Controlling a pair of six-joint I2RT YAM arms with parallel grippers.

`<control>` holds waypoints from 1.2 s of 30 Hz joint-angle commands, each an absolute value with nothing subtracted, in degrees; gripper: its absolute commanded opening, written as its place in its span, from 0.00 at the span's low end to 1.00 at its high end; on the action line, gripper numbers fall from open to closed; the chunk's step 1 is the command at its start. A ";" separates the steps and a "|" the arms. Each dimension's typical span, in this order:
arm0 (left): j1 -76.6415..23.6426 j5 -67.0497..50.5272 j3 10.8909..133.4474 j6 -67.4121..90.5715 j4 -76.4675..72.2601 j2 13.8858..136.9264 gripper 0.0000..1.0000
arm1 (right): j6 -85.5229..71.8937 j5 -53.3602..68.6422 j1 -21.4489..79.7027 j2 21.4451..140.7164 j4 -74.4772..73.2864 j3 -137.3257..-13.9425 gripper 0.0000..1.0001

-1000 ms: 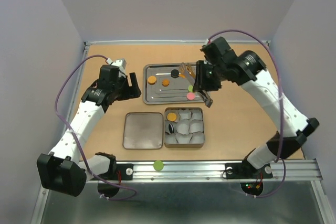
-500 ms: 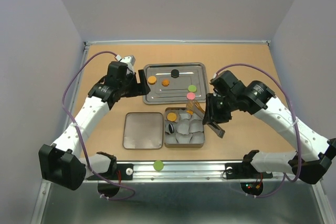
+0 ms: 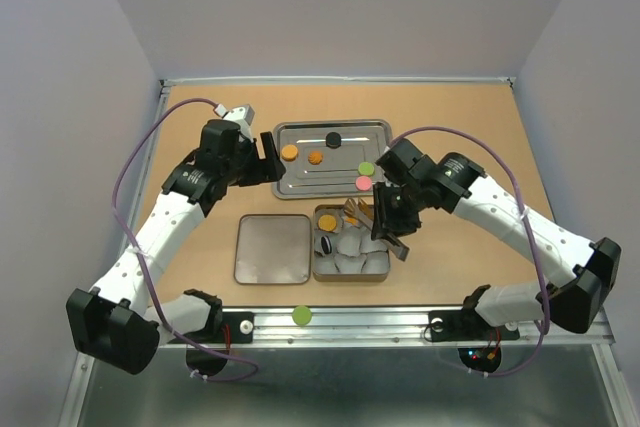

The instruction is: Pack the cookies

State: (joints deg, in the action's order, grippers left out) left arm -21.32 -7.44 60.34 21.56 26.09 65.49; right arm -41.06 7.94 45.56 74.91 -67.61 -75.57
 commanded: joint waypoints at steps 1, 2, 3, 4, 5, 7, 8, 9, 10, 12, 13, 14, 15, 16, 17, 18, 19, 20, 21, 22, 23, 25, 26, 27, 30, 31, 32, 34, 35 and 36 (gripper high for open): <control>-21.45 -5.98 58.98 21.45 26.01 62.58 0.86 | -39.56 7.21 45.97 76.28 -62.93 -75.50 0.27; -21.53 -5.89 58.89 21.53 26.10 62.40 0.86 | -39.46 7.38 45.88 76.64 -62.93 -75.59 0.27; -21.45 -5.80 58.71 21.36 26.28 62.40 0.86 | -39.38 7.30 45.97 77.51 -62.93 -75.59 0.28; -21.45 -5.54 58.71 21.36 26.37 62.32 0.86 | -39.29 7.38 45.97 77.78 -62.84 -75.32 0.29; -21.45 -5.45 58.80 21.36 26.45 62.31 0.86 | -39.11 7.47 45.97 77.87 -62.84 -75.24 0.30; -21.45 -5.19 58.97 21.27 26.63 62.40 0.86 | -39.20 7.03 45.97 77.96 -62.84 -74.62 0.36; -21.45 -5.10 59.06 21.18 26.72 62.40 0.86 | -39.03 6.86 45.97 77.96 -62.84 -74.53 0.37; -21.45 -5.01 59.15 21.09 26.72 62.40 0.86 | -39.11 6.59 45.97 77.96 -62.84 -74.44 0.41; -21.45 -4.92 59.15 21.01 26.72 62.49 0.86 | -39.02 6.59 45.97 78.05 -62.84 -74.36 0.42; -21.45 -4.92 59.32 20.74 26.81 62.58 0.86 | -39.29 6.33 45.97 78.13 -62.84 -74.36 0.47; -21.45 -4.92 59.33 20.66 26.89 62.67 0.86 | -39.37 6.15 45.97 78.22 -62.84 -74.36 0.49; -21.53 -4.92 59.50 20.57 26.89 62.67 0.86 | -39.55 6.15 45.88 78.22 -62.84 -74.44 0.50; -21.45 -4.83 59.50 20.48 26.89 62.84 0.86 | -39.64 5.89 45.97 78.22 -62.84 -74.53 0.52; -21.45 -4.83 59.59 20.39 26.89 63.02 0.86 | -39.81 5.71 45.97 78.31 -62.84 -74.62 0.53; -21.45 -4.83 59.59 20.39 26.89 63.02 0.86 | -39.81 5.63 45.88 78.40 -62.93 -74.88 0.54; -21.53 -4.92 59.76 20.22 26.89 63.19 0.86 | -39.99 5.19 45.88 78.49 -62.93 -75.40 0.54; -21.45 -4.92 59.94 20.21 26.89 63.37 0.86 | -40.08 5.10 45.97 78.49 -62.93 -75.76 0.54; -21.45 -4.92 60.03 20.13 26.89 63.63 0.86 | -40.34 4.75 45.88 78.40 -63.02 -76.11 0.54; -21.53 -4.92 60.29 19.95 26.81 63.81 0.86 | -40.43 4.05 45.97 78.40 -63.28 -77.07 0.54; -21.53 -4.92 60.47 19.95 26.81 63.90 0.86 | -40.52 3.78 45.97 78.49 -63.54 -77.78 0.54; -21.53 -5.01 60.56 19.86 26.72 64.07 0.86 | -40.52 3.43 45.88 78.66 -63.98 -78.83 0.54; -21.53 -5.01 60.91 19.86 26.72 64.33 0.86 | -40.52 2.29 45.97 79.19 -65.21 -82.43 0.54; -21.45 -5.01 60.91 19.69 26.63 64.42 0.86 | -40.52 1.85 45.97 79.28 -65.65 -83.83 0.54; -21.45 -4.92 61.08 19.69 26.63 64.42 0.86 | -40.52 0.80 45.97 79.54 -66.18 -85.33 0.54; -21.45 -4.92 60.91 19.60 26.63 64.42 0.86 | -40.34 -1.74 45.88 81.12 -68.64 -92.88 0.54; -21.45 -4.92 60.91 19.60 26.63 64.34 0.86 | -40.17 -2.37 45.88 82.34 -69.77 -96.12 0.54; -21.45 -4.92 60.82 19.60 26.63 64.16 0.86 | -39.82 -3.07 45.97 82.96 -70.48 -97.89 0.54; -21.53 -4.83 60.64 19.42 26.63 64.07 0.86 | -39.46 -5.44 45.97 84.54 -72.67 -100.62 0.55; -21.45 -4.75 60.56 19.42 26.72 63.90 0.86 | -39.03 -6.32 45.88 85.94 -73.21 -101.85 0.55; -21.53 -4.66 60.47 19.34 26.81 63.64 0.86 | -38.76 -8.16 45.70 86.57 -74.17 -102.91 0.55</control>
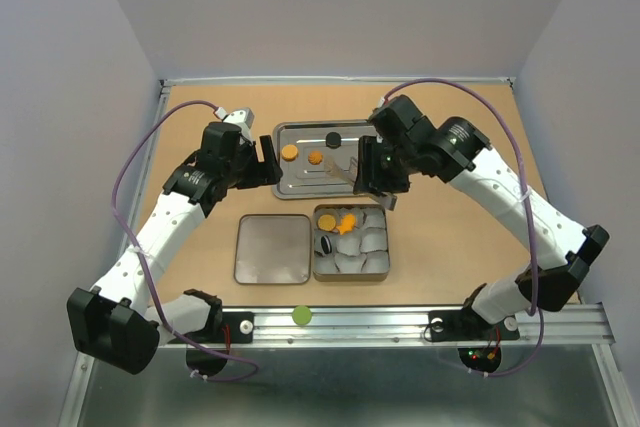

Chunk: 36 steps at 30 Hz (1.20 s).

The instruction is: Pack the cookies

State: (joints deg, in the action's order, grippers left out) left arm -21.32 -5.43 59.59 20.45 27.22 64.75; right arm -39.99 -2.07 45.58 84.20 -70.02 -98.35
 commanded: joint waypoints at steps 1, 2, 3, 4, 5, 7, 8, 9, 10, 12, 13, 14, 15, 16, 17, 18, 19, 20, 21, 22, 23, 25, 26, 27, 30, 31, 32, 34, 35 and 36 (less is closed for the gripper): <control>-21.53 -4.48 60.38 19.25 26.81 63.37 0.86 | -38.85 -9.48 45.44 87.53 -74.53 -103.09 0.57; -21.53 -4.40 60.38 19.16 26.81 63.37 0.86 | -38.85 -9.49 45.09 88.06 -74.62 -103.10 0.57; -21.45 -4.31 60.29 19.16 26.89 63.20 0.86 | -38.93 -9.84 44.48 88.59 -74.62 -102.49 0.57; -21.53 -4.05 60.29 19.07 26.98 62.93 0.86 | -38.94 -10.02 43.25 88.94 -74.71 -102.22 0.57; -21.45 -3.96 60.12 18.99 27.07 62.67 0.86 | -38.59 -9.85 42.81 90.34 -74.62 -102.04 0.57; -21.53 -3.78 59.86 18.99 27.07 62.23 0.86 | -37.97 -9.49 41.75 92.01 -74.62 -102.48 0.57; -21.53 -3.78 59.77 19.07 27.24 62.05 0.86 | -37.53 -9.32 40.88 92.80 -74.62 -102.92 0.57; -21.45 -3.78 59.50 19.07 27.25 61.44 0.86 | -36.75 -9.32 40.52 94.64 -74.71 -103.44 0.57; -21.45 -3.87 59.33 19.07 27.33 61.35 0.86 | -36.39 -9.32 40.00 95.44 -74.71 -104.67 0.57; -21.53 -3.78 59.06 19.07 27.33 60.74 0.86 | -35.34 -9.32 39.47 97.20 -74.79 -106.08 0.57; -21.53 -3.87 58.80 19.07 27.42 60.56 0.86 | -35.07 -10.01 39.11 98.60 -75.14 -106.78 0.58; -21.45 -3.78 58.71 19.16 27.42 60.12 0.86 | -34.37 -10.02 38.94 99.48 -75.15 -107.22 0.58; -21.45 -3.61 58.54 19.07 27.51 59.94 0.86 | -34.19 -9.76 38.24 100.71 -75.32 -107.23 0.59; -21.53 -3.52 58.45 18.99 27.60 59.68 0.86 | -34.10 -9.67 38.06 101.51 -75.41 -107.14 0.59; -21.45 -3.34 58.36 18.90 27.68 59.59 0.86 | -33.93 -9.41 37.97 102.04 -75.32 -106.96 0.59; -21.53 -3.08 58.36 18.81 27.86 59.15 0.86 | -33.66 -9.14 37.88 102.56 -75.24 -106.70 0.59; -21.45 -2.90 58.36 18.72 27.95 58.98 0.86 | -33.58 -8.97 37.88 103.09 -75.15 -106.61 0.60; -21.53 -2.81 58.36 18.63 28.04 58.89 0.86 | -33.40 -8.96 37.97 103.97 -75.15 -106.44 0.60; -21.53 -2.73 58.36 18.46 28.39 58.45 0.86 | -33.22 -9.05 37.88 104.41 -75.15 -106.44 0.60; -21.53 -2.38 58.27 18.11 28.56 58.36 0.86 | -33.22 -9.57 37.88 104.76 -75.15 -106.44 0.60; -21.53 -2.11 58.27 18.02 28.83 57.92 0.86 | -33.14 -9.75 37.79 105.29 -75.15 -106.26 0.60; -21.53 -1.50 57.75 17.75 29.09 57.40 0.86 | -33.05 -10.11 37.53 105.73 -75.15 -105.56 0.60; -21.53 -1.32 57.57 17.67 29.09 56.96 0.86 | -32.96 -10.11 37.44 105.91 -75.06 -105.12 0.60; -21.53 -1.41 57.31 17.67 29.18 56.78 0.86 | -32.78 -10.02 37.35 106.26 -74.88 -104.51 0.60; -21.45 -1.41 56.60 17.67 29.35 56.16 0.86 | -32.78 -9.14 37.35 106.26 -73.31 -101.96 0.60; -21.53 -1.32 56.51 17.67 29.44 56.08 0.86 | -32.87 -8.97 37.27 106.09 -72.60 -100.91 0.59; -21.45 -1.32 56.51 17.67 29.53 55.99 0.86 | -33.13 -8.88 37.18 106.00 -72.42 -100.55 0.59; -21.53 -1.23 56.60 17.49 29.62 55.90 0.86 | -33.31 -8.53 37.09 105.91 -71.81 -99.59 0.58; -21.45 -1.14 56.60 17.40 29.71 55.90 0.86 | -33.31 -8.53 37.00 105.82 -71.63 -99.58 0.58; -21.53 -1.14 56.78 17.32 29.71 55.90 0.86 | -33.40 -8.44 37.09 105.73 -71.37 -98.88 0.58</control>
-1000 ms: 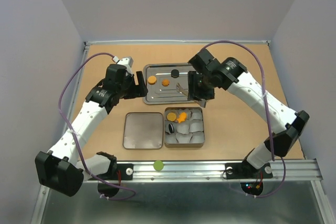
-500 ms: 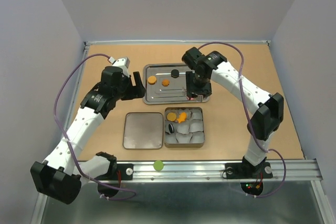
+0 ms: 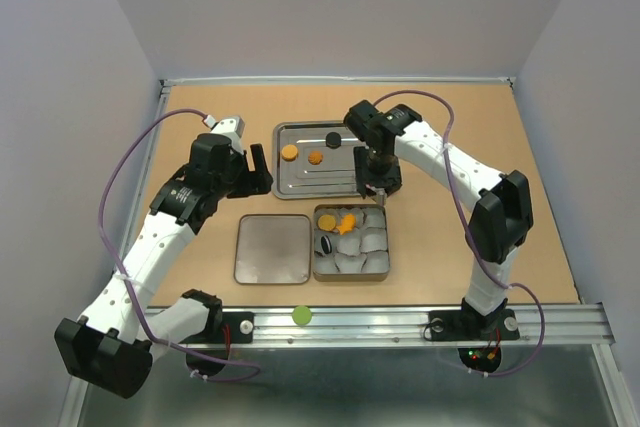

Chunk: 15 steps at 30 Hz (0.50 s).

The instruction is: Pack the cookies

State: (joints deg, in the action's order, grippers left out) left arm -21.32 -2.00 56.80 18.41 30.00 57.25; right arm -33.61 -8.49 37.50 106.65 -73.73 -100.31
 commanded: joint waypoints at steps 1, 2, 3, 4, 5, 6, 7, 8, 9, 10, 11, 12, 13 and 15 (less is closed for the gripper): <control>-21.45 -1.14 56.78 17.14 29.71 56.07 0.86 | -33.49 -7.92 37.00 105.65 -70.76 -98.53 0.57; -21.45 -1.14 56.86 17.23 29.71 56.07 0.86 | -33.49 -7.74 37.00 105.47 -70.32 -98.09 0.57; -21.45 -1.23 56.87 17.14 29.71 56.34 0.86 | -33.49 -7.65 36.91 105.47 -69.96 -97.13 0.57; -21.45 -1.40 56.95 17.14 29.62 56.42 0.86 | -33.49 -7.39 36.91 105.38 -69.26 -96.60 0.56; -21.45 -1.58 56.95 17.14 29.53 56.69 0.86 | -33.40 -7.30 36.83 105.29 -68.91 -95.81 0.56; -21.45 -1.50 56.95 17.14 29.53 56.69 0.86 | -33.49 -7.21 36.74 105.29 -68.82 -95.45 0.55; -21.45 -1.76 57.04 17.14 29.44 56.78 0.86 | -33.49 -7.03 36.74 105.38 -68.38 -95.19 0.54; -21.45 -1.76 57.13 17.14 29.44 56.86 0.86 | -33.57 -6.77 36.74 105.29 -68.12 -95.01 0.53; -21.53 -1.76 57.13 17.14 29.36 56.78 0.86 | -33.57 -6.68 36.74 105.29 -68.03 -94.75 0.51; -21.45 -1.76 57.04 17.23 29.27 56.86 0.86 | -33.57 -6.51 36.83 105.29 -67.85 -94.75 0.50; -21.45 -1.76 57.04 17.23 29.27 56.95 0.86 | -33.66 -6.33 36.74 105.21 -67.85 -94.75 0.49; -21.45 -1.76 56.95 17.14 29.18 56.95 0.86 | -33.66 -6.15 36.74 105.21 -67.85 -94.75 0.48; -21.53 -1.67 56.95 17.23 29.09 56.95 0.86 | -33.75 -6.07 36.65 105.03 -67.85 -94.75 0.45; -21.45 -1.67 56.95 17.31 29.18 56.87 0.86 | -33.84 -6.06 36.74 104.85 -67.85 -94.66 0.43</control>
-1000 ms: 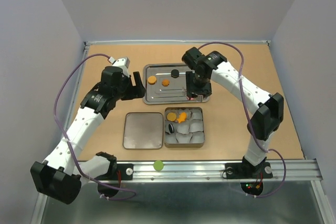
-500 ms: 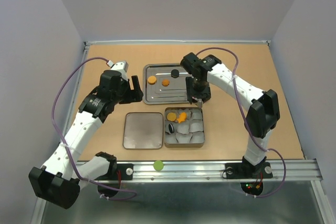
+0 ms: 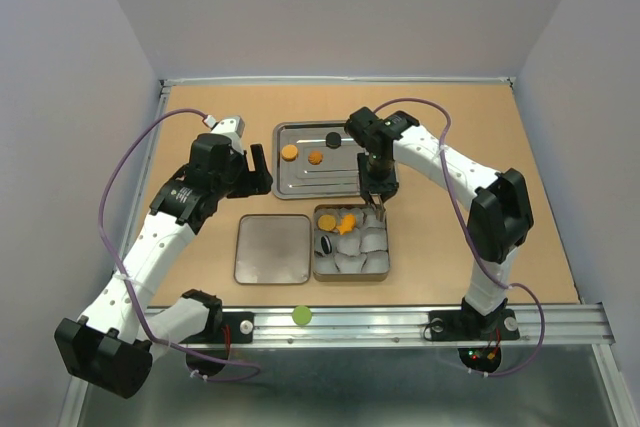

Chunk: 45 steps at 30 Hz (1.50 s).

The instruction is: Pack the cookies

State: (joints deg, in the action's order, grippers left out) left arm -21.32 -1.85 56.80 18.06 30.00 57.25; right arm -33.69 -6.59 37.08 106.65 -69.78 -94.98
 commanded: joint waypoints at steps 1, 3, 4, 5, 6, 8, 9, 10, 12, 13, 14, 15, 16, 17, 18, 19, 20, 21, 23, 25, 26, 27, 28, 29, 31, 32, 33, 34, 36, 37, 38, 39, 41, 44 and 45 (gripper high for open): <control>-21.53 -1.67 56.78 17.40 29.09 56.87 0.86 | -33.92 -5.98 36.74 104.42 -67.94 -94.66 0.40; -21.45 -1.67 56.78 17.49 29.00 56.87 0.86 | -34.01 -6.41 36.65 103.98 -68.20 -95.01 0.40; -21.45 -1.58 56.86 17.58 29.00 56.78 0.86 | -34.01 -6.94 36.74 103.45 -68.81 -95.44 0.39; -21.45 -1.50 56.87 17.67 28.92 56.86 0.86 | -34.01 -7.55 36.65 103.19 -69.43 -96.06 0.39; -21.45 -1.49 56.95 17.67 28.74 57.04 0.86 | -34.01 -8.17 36.74 102.84 -70.04 -98.07 0.39; -21.45 -1.67 57.22 17.75 28.57 57.39 0.86 | -33.93 -10.01 36.65 101.87 -72.85 -101.93 0.39; -21.53 -1.76 57.22 17.75 28.48 57.57 0.86 | -33.66 -10.54 36.74 101.60 -72.86 -103.00 0.39; -21.53 -1.93 57.39 17.75 28.30 57.74 0.86 | -33.49 -11.07 36.65 101.34 -73.99 -104.05 0.39; -21.53 -2.37 57.57 17.75 27.78 58.53 0.86 | -33.57 -11.69 36.74 100.11 -75.23 -106.07 0.39; -21.45 -2.90 57.74 17.84 27.60 58.88 0.86 | -33.66 -11.60 36.65 99.59 -76.10 -106.26 0.39; -21.45 -3.25 57.92 17.93 27.42 59.50 0.86 | -34.01 -11.43 36.74 98.10 -76.46 -106.35 0.39; -21.53 -3.51 58.01 18.02 27.16 59.85 0.86 | -34.27 -10.90 36.65 97.22 -76.64 -106.00 0.39; -21.53 -3.78 58.09 18.10 26.98 60.20 0.86 | -34.71 -10.12 36.65 96.25 -76.73 -104.86 0.39; -21.45 -4.13 58.18 18.19 26.63 60.81 0.86 | -35.24 -8.54 36.65 94.85 -76.73 -103.98 0.39; -21.45 -4.30 58.18 18.19 26.46 60.99 0.86 | -35.77 -7.74 36.74 93.44 -76.73 -102.84 0.39; -21.45 -4.57 58.01 18.11 26.28 61.26 0.86 | -36.47 -6.78 36.65 90.56 -76.38 -101.70 0.39; -21.45 -4.66 57.92 18.02 26.11 61.52 0.86 | -36.91 -5.29 36.82 88.87 -75.85 -98.64 0.39; -21.53 -4.92 57.83 17.84 25.76 62.22 0.86 | -37.61 -4.49 36.74 87.29 -75.33 -96.87 0.39; -21.53 -5.62 57.48 17.84 25.40 62.84 0.86 | -37.97 -0.99 36.74 81.58 -72.53 -91.27 0.39; -21.53 -6.41 57.31 17.75 24.79 63.54 0.86 | -38.58 2.61 36.74 76.84 -70.50 -88.17 0.39; -21.45 -6.59 57.13 17.75 24.61 63.89 0.86 | -38.58 3.42 36.83 75.51 -70.14 -86.85 0.39; -21.53 -6.77 57.13 17.67 24.26 64.42 0.86 | -39.02 3.69 36.83 74.45 -70.14 -84.66 0.39; -21.53 -6.94 57.22 17.58 24.17 64.68 0.86 | -39.11 4.30 36.91 73.66 -70.14 -83.68 0.39; -21.45 -7.03 57.30 17.49 23.91 65.38 0.86 | -39.02 5.61 37.00 72.00 -70.05 -81.84 0.39; -21.45 -7.21 57.57 17.40 23.82 65.92 0.86 | -39.29 6.06 37.09 70.58 -69.88 -80.16 0.39; -21.53 -7.38 57.83 17.32 23.73 66.35 0.86 | -39.46 6.76 37.26 69.62 -69.70 -79.11 0.39; -21.53 -7.47 57.92 17.31 23.56 66.62 0.86 | -39.46 6.85 37.35 69.35 -69.61 -78.32 0.39; -21.53 -7.64 58.01 17.31 23.47 66.71 0.86 | -39.64 6.77 37.27 69.00 -69.61 -76.92 0.39; -21.53 -7.91 58.18 17.40 23.47 66.97 0.86 | -39.90 6.94 37.44 68.47 -68.82 -75.33 0.39; -21.45 -8.00 58.18 17.49 23.47 66.89 0.86 | -40.34 6.86 37.35 68.38 -68.12 -74.45 0.39; -21.53 -8.35 58.01 17.58 23.47 66.71 0.86 | -40.95 6.33 37.35 68.20 -67.94 -72.88 0.39; -21.53 -8.44 57.83 17.84 23.47 66.53 0.86 | -40.96 6.24 37.44 68.20 -67.59 -71.99 0.38; -21.45 -8.53 57.31 18.10 23.47 66.01 0.86 | -41.57 5.98 37.35 67.85 -66.36 -70.32 0.38; -21.45 -8.26 56.16 18.19 23.55 65.13 0.86 | -41.66 6.85 37.44 67.94 -64.95 -69.52 0.38; -21.53 -8.26 55.90 18.19 23.64 64.78 0.86 | -41.66 6.94 37.44 68.20 -64.60 -69.09 0.38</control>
State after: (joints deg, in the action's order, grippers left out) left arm -21.32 -7.53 56.69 18.13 25.06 67.26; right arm -40.80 6.15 37.19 69.45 -69.12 -69.87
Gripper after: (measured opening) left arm 0.862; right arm 0.402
